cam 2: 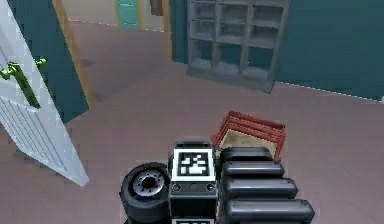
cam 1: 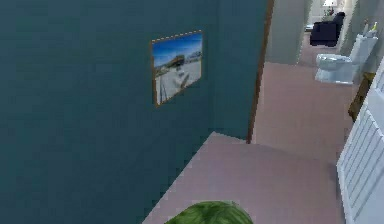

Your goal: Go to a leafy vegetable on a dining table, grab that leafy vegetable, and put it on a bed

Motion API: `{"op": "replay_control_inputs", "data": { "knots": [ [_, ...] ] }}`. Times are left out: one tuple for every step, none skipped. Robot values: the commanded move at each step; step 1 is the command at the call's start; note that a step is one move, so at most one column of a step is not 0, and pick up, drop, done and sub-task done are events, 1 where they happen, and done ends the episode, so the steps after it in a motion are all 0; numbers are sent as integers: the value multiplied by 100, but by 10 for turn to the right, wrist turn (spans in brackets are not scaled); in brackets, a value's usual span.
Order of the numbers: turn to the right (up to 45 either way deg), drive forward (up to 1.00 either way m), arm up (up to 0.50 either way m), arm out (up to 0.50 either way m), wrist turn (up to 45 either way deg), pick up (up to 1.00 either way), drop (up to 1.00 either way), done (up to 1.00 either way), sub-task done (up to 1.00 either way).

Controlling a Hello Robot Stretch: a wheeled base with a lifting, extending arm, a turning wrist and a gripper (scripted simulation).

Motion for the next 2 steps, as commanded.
{"op": "replay_control_inputs", "data": {
  "knots": [
    [270,0,0,0,0,0,0,0,0],
    [0,100,0,0,0,0,0,0,0]
  ]
}}
